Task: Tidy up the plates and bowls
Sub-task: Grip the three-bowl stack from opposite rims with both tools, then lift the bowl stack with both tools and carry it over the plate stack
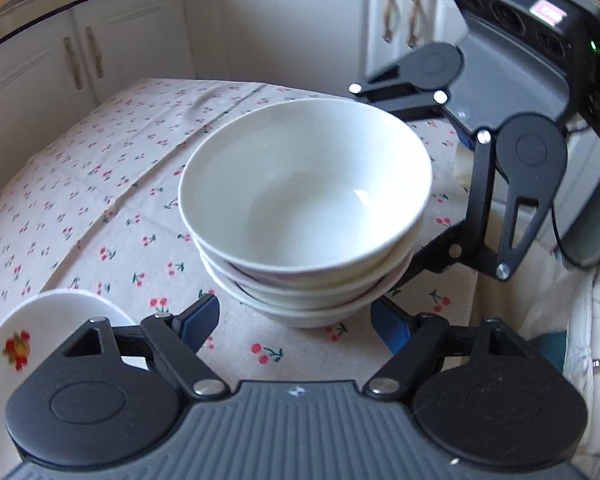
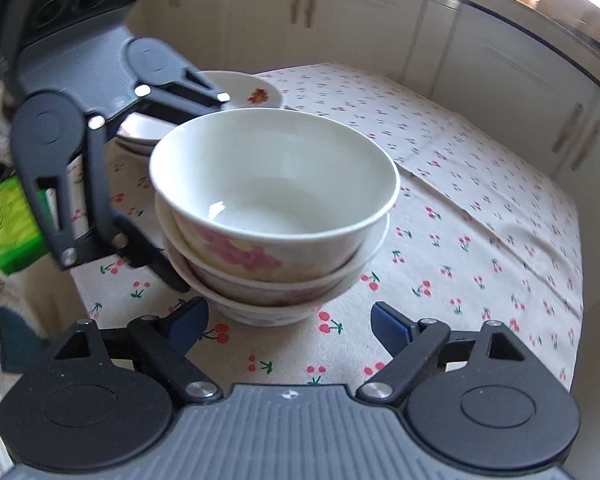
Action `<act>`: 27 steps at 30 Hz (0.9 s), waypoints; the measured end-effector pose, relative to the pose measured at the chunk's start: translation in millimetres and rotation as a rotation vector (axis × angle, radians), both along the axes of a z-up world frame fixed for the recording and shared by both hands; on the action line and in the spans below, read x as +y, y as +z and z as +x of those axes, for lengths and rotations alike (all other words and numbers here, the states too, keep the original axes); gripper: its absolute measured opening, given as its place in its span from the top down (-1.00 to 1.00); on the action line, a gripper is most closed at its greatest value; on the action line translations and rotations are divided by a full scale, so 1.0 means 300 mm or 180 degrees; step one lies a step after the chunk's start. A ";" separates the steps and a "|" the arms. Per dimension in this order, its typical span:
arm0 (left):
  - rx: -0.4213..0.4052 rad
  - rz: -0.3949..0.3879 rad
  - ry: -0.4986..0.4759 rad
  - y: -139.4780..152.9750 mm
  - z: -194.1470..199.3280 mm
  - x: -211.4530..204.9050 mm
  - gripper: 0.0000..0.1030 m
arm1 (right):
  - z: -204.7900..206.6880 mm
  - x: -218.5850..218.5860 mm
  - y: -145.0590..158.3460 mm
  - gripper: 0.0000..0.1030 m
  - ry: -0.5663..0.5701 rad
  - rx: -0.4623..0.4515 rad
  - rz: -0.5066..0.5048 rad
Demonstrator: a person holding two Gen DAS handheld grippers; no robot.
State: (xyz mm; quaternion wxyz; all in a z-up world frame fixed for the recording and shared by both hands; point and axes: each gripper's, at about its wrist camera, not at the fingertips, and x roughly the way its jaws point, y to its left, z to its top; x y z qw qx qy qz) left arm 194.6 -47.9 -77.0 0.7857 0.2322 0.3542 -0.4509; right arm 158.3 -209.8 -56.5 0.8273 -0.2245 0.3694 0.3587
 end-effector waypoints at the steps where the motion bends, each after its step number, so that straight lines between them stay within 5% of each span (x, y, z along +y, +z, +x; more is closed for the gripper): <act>1: -0.0002 0.0014 -0.0054 0.001 0.004 -0.003 -0.59 | 0.004 0.002 0.004 -0.74 0.0064 0.0006 -0.0018; 13: 0.0087 0.0091 -0.0532 -0.004 0.054 -0.009 -0.47 | 0.052 0.019 0.032 -0.71 0.0531 0.0188 -0.0107; 27: 0.0369 0.0167 -0.0627 0.011 0.107 -0.023 -0.47 | 0.083 0.025 0.028 -0.71 0.0674 0.0308 -0.0113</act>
